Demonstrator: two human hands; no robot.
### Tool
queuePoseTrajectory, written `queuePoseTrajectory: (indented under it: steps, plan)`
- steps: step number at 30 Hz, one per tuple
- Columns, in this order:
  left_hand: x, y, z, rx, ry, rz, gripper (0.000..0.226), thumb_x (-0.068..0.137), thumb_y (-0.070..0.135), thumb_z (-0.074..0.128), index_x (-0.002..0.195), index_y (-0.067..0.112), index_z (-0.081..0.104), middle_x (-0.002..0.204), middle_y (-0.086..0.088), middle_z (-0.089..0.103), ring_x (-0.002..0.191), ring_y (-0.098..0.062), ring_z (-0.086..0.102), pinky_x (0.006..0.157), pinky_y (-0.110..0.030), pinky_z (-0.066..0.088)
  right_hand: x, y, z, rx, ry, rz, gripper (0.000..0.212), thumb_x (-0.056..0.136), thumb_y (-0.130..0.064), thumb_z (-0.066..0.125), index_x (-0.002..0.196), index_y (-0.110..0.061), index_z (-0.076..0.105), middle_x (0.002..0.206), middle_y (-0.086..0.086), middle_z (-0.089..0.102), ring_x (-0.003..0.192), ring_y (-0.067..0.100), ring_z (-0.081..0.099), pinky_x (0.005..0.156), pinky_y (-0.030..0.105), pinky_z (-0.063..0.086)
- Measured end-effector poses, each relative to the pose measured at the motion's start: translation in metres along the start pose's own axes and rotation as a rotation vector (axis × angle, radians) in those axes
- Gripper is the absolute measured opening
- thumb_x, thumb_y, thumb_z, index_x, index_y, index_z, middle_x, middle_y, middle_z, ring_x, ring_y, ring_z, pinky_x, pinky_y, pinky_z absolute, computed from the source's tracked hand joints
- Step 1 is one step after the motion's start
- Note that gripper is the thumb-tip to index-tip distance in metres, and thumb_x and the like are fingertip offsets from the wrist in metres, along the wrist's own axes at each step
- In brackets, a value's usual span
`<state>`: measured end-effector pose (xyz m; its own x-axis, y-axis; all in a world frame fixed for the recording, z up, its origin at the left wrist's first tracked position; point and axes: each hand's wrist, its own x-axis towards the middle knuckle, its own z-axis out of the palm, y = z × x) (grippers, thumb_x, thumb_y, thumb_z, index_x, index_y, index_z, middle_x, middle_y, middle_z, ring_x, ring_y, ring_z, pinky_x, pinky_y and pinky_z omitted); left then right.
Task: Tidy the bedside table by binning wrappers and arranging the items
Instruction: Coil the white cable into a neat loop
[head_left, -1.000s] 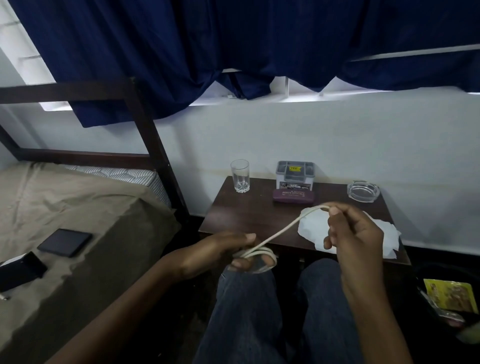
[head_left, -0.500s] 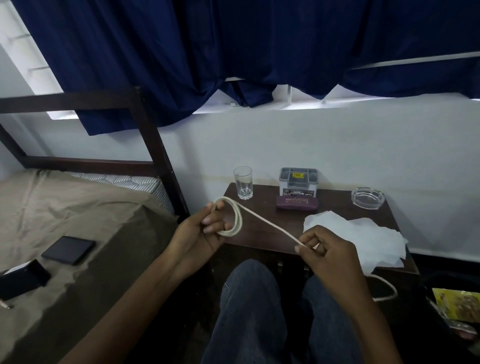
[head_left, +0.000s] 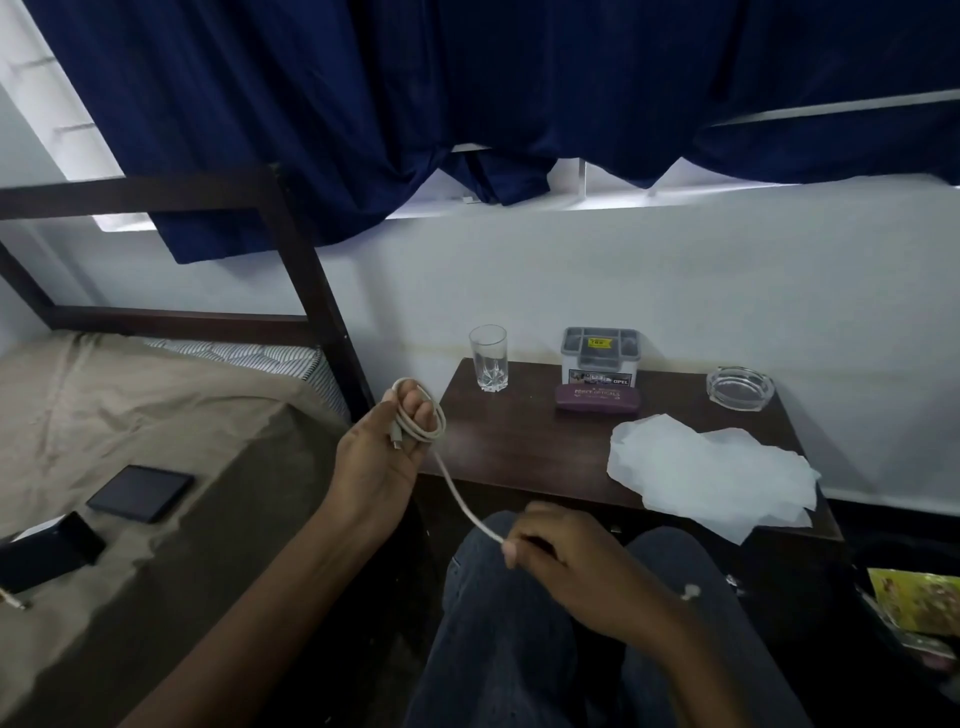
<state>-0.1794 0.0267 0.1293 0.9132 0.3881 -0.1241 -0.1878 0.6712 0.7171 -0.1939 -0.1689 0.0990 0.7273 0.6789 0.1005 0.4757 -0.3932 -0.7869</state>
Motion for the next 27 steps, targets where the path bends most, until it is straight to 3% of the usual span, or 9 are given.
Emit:
queuePoseTrajectory:
  steps: [3,5,8,10,13,16,19,23,27]
  plan:
    - [-0.003,-0.006,-0.003,0.171,-0.046,0.109,0.023,0.097,0.012,0.042,0.091,0.006,0.063,0.072,0.001,0.066,0.067,-0.006,0.066,0.071,-0.018,0.057,-0.002,-0.016,0.004,0.058,-0.033,-0.022,0.023,0.096,-0.022,0.043,0.084,-0.007,0.057,0.075,0.005,0.057,0.066,0.013,0.051,0.069,0.036,0.044]
    - [-0.005,-0.011,-0.009,0.380,-0.089,0.193,0.022,0.096,0.014,0.045,0.096,0.007,0.066,0.073,0.001,0.067,0.069,-0.007,0.065,0.069,-0.019,0.055,-0.001,-0.021,0.006,0.051,0.055,-0.057,0.022,0.096,-0.026,0.041,0.081,-0.016,0.053,0.066,-0.007,0.051,0.061,0.005,0.046,0.065,0.034,0.041]
    - [-0.009,-0.016,-0.009,0.764,-0.162,0.315,0.020,0.095,0.016,0.048,0.098,0.012,0.068,0.066,0.002,0.069,0.066,-0.007,0.064,0.067,-0.019,0.052,0.001,-0.021,0.004,0.034,0.256,-0.134,0.028,0.089,-0.044,0.034,0.077,-0.024,0.049,0.063,-0.012,0.048,0.064,0.006,0.049,0.064,0.029,0.041]
    - [-0.013,-0.019,-0.005,0.934,-0.281,0.316,0.018,0.093,0.019,0.052,0.090,0.016,0.070,0.066,0.002,0.070,0.066,-0.008,0.063,0.067,-0.022,0.049,0.001,-0.018,-0.001,0.068,0.361,-0.154,0.031,0.086,-0.048,0.032,0.075,-0.026,0.052,0.066,-0.012,0.054,0.065,0.007,0.052,0.062,0.026,0.042]
    - [-0.024,-0.021,0.001,1.056,-0.557,0.175,0.025,0.090,0.035,0.055,0.081,0.020,0.073,0.070,-0.011,0.066,0.070,-0.016,0.057,0.070,-0.027,0.044,0.000,-0.010,-0.010,0.152,0.523,-0.154,0.028,0.087,-0.045,0.039,0.074,-0.030,0.059,0.071,-0.017,0.060,0.069,0.002,0.057,0.062,0.014,0.041]
    - [-0.039,-0.024,0.013,1.028,-0.761,0.000,0.041,0.098,0.025,0.040,0.068,0.022,0.068,0.060,-0.003,0.050,0.059,-0.012,0.046,0.064,-0.017,0.040,-0.002,0.001,-0.020,0.185,0.617,-0.111,0.041,0.086,-0.046,0.040,0.079,-0.014,0.065,0.072,-0.006,0.064,0.072,0.005,0.060,0.065,0.016,0.043]
    - [-0.047,-0.024,0.022,0.937,-0.838,-0.176,0.047,0.099,0.023,0.033,0.066,0.028,0.067,0.055,0.008,0.040,0.052,-0.006,0.038,0.059,-0.012,0.039,-0.005,0.009,-0.026,0.211,0.651,-0.080,0.043,0.085,-0.046,0.042,0.077,-0.010,0.064,0.071,-0.002,0.063,0.072,0.008,0.059,0.066,0.018,0.043]
    - [-0.045,-0.023,0.021,0.767,-0.794,-0.340,0.022,0.091,0.022,0.046,0.081,0.015,0.065,0.054,0.008,0.029,0.046,-0.003,0.031,0.069,-0.019,0.048,-0.006,0.011,-0.029,0.316,0.610,-0.010,0.021,0.090,-0.028,0.056,0.076,-0.016,0.066,0.068,-0.008,0.062,0.066,0.005,0.056,0.062,0.014,0.041]
    - [-0.037,-0.022,0.012,0.439,-0.719,-0.490,0.017,0.084,0.024,0.064,0.083,0.008,0.059,0.053,0.009,0.031,0.045,-0.003,0.031,0.073,-0.026,0.051,-0.010,0.011,-0.035,0.461,0.563,0.053,0.014,0.088,-0.013,0.059,0.077,-0.018,0.066,0.056,-0.012,0.057,0.052,0.000,0.048,0.055,0.012,0.039]
